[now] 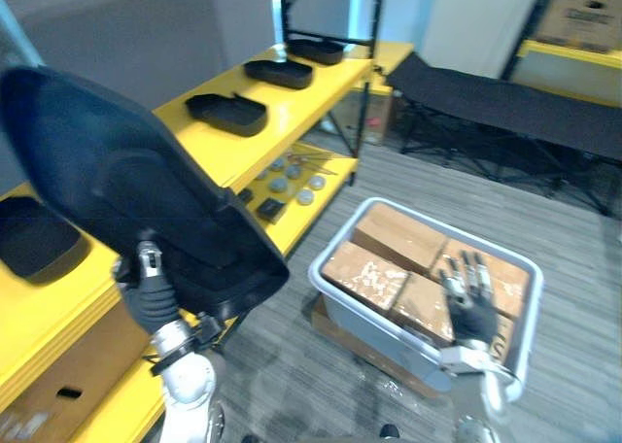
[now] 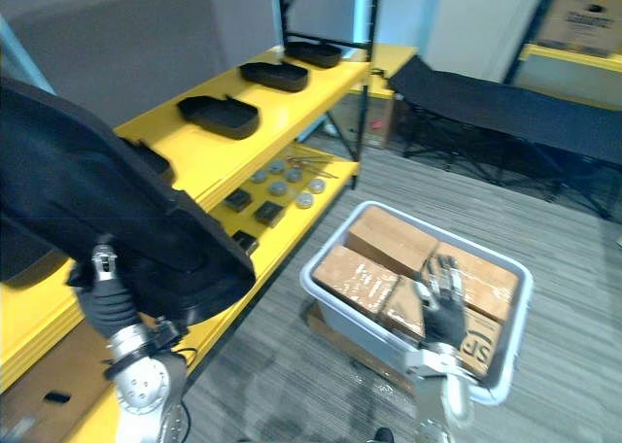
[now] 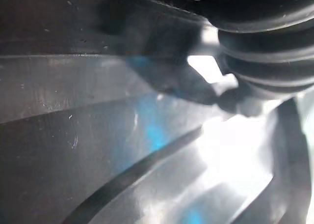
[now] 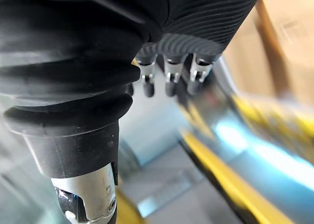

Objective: Walk over and take plastic housings, then place them on the shelf

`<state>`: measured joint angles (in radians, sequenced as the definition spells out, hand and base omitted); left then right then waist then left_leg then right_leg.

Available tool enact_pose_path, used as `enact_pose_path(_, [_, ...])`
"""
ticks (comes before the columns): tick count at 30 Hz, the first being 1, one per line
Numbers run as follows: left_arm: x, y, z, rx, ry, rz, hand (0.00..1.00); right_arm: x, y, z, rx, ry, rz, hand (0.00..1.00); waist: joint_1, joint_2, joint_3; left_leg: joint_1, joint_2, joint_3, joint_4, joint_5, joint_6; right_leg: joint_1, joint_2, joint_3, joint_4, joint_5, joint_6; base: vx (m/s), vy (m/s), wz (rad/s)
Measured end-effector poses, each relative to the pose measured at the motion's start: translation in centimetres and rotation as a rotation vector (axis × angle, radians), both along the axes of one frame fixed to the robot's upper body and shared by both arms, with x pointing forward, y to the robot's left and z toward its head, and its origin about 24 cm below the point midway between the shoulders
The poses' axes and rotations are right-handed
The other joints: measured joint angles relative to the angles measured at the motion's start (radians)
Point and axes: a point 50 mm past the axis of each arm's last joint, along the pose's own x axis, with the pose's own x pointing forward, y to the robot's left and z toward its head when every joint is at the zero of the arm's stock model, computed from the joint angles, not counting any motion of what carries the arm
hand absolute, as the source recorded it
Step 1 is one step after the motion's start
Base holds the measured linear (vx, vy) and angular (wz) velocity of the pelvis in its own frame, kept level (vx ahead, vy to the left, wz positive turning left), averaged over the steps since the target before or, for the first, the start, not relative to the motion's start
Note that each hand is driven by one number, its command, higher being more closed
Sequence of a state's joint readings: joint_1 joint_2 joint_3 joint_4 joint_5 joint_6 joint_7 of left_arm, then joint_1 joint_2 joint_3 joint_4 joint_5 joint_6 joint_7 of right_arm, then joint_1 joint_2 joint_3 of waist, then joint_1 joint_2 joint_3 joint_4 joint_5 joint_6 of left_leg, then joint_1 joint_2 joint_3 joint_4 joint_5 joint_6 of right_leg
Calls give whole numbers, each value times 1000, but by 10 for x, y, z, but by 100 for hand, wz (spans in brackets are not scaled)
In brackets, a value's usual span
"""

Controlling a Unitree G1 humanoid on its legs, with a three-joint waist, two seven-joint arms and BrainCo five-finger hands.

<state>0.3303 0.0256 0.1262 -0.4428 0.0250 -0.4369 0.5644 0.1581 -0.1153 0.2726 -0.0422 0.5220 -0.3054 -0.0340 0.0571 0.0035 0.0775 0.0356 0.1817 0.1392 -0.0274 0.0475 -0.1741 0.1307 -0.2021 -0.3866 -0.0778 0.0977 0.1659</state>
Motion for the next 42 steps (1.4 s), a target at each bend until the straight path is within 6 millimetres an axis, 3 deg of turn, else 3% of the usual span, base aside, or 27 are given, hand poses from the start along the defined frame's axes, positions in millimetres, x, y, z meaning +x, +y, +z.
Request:
enact_pose_path(2, [-12, 11, 4, 60, 13, 61, 100, 16, 21, 13, -100, -77, 79, 0, 55, 0, 1, -3, -13, -39, 1, 0, 1, 25, -8, -35, 2, -9, 4, 22, 12, 57])
enact_pose_path(5, [-25, 23, 7, 113, 41, 110, 100, 32, 28, 31, -153, -154, 100, 0, 94, -8, 3, -4, -36, -77, 1, -6, 12, 49, -28, -76, 8, -22, 15, 12, 25, 34])
enact_pose_path(8, [-31, 29, 11, 165, 57, 118, 100, 39, 27, 35, -176, -147, 96, 0, 120, -24, 14, -12, -48, -97, 1, -8, 14, 48, -41, -95, 28, -43, 15, 9, 26, 21])
enact_pose_path(13, [-31, 31, 14, 206, 64, 72, 100, 40, 26, 31, -196, -113, 86, 0, 118, -49, 28, -50, -59, -163, 2, -6, 18, 24, -52, -120, 105, -105, 2, 27, -7, 40])
enact_pose_path(14, [-29, 31, 15, 218, 63, 51, 100, 40, 22, 31, -198, -106, 73, 0, 110, -48, 29, -75, -61, -197, 12, -3, 22, 7, -44, -84, 140, -150, -11, 41, -45, 74])
enact_pose_path(15, [-25, 29, 17, 233, 52, 25, 100, 40, 17, 30, -198, -98, 49, 0, 89, -57, 35, -97, -65, -246, 31, -3, 22, 9, -27, -42, 160, -179, -37, 45, -58, 129])
enact_pose_path(17, [-19, 25, 22, 266, 30, -33, 100, 38, 0, 26, -199, -67, -24, 0, 76, -62, 45, -128, -77, -322, 50, 5, 10, 9, -21, 30, 215, -217, -29, 45, -50, 125])
enact_pose_path(20, [-16, 21, 27, 304, -1, -119, 100, 35, -21, 21, -210, -40, -101, 0, 76, -44, 71, -144, -80, -363, 82, 9, 5, 43, -16, -31, 270, -260, -25, 34, -72, 75])
enact_pose_path(22, [-9, 10, 30, 331, -28, -206, 100, 27, -35, 16, -205, -13, -161, 0, 52, -38, 76, -178, -96, -302, 99, 43, 34, 84, -24, -121, 274, -276, -25, -2, -58, 120])
enact_pose_path(23, [-2, 1, 35, 364, -62, -282, 100, 18, -47, 15, -210, -6, -211, 0, 25, -33, 90, -196, -94, -172, 92, 77, 82, 101, -26, -180, 280, -284, -28, -45, -10, 132])
enact_pose_path(24, [1, -2, 38, 382, -82, -309, 100, 14, -51, 16, -213, -7, -231, 0, 14, -33, 97, -203, -91, -114, 90, 85, 99, 105, -27, -194, 286, -292, -24, -64, 4, 126])
enact_pose_path(27, [4, -8, 39, 403, -85, -354, 100, 7, -59, 16, -236, -11, -258, 0, 13, -28, 127, -212, -97, -76, 100, 103, 92, 96, -52, -184, 337, -351, 6, -113, -15, 23])
enact_pose_path(30, [6, -5, 29, 374, -33, -345, 100, 9, -58, 22, -233, -69, -241, 0, 13, -22, 157, -217, -92, -48, 162, 69, 106, 65, -82, -147, 425, -397, 5, -116, 19, -25])
enact_pose_path(35, [3, -4, 22, 356, 7, -304, 100, 17, -55, 34, -226, -161, -244, 0, 15, -3, 201, -316, -70, -41, 426, -64, 114, 11, -131, -107, 593, -480, 18, -104, 61, -10])
enact_pose_path(38, [1, -3, 21, 375, 24, -291, 100, 17, -52, 33, -183, -163, -271, 0, 19, -16, 208, -316, -88, -14, 443, -81, 120, 38, -159, -129, 567, -486, 29, 27, 115, 15])
enact_pose_path(40, [0, 0, 23, 391, 13, -282, 100, 16, -51, 32, -111, -152, -291, 0, 22, -36, 213, -327, -95, 19, 502, -123, 162, 67, -172, -136, 538, -485, 28, 119, 172, 19])
enact_pose_path(41, [-1, 1, 25, 406, 4, -278, 100, 13, -52, 29, -95, -139, -305, 0, 32, -37, 201, -326, -109, 27, 526, -170, 155, 85, -176, -126, 552, -469, 12, 210, 171, 30])
enact_pose_path(42, [1, 2, 29, 415, -14, -274, 100, 10, -52, 26, -115, -132, -308, 0, 23, -41, 199, -319, -139, 7, 515, -183, 152, 34, -192, -45, 661, -410, -81, 227, 190, 50])
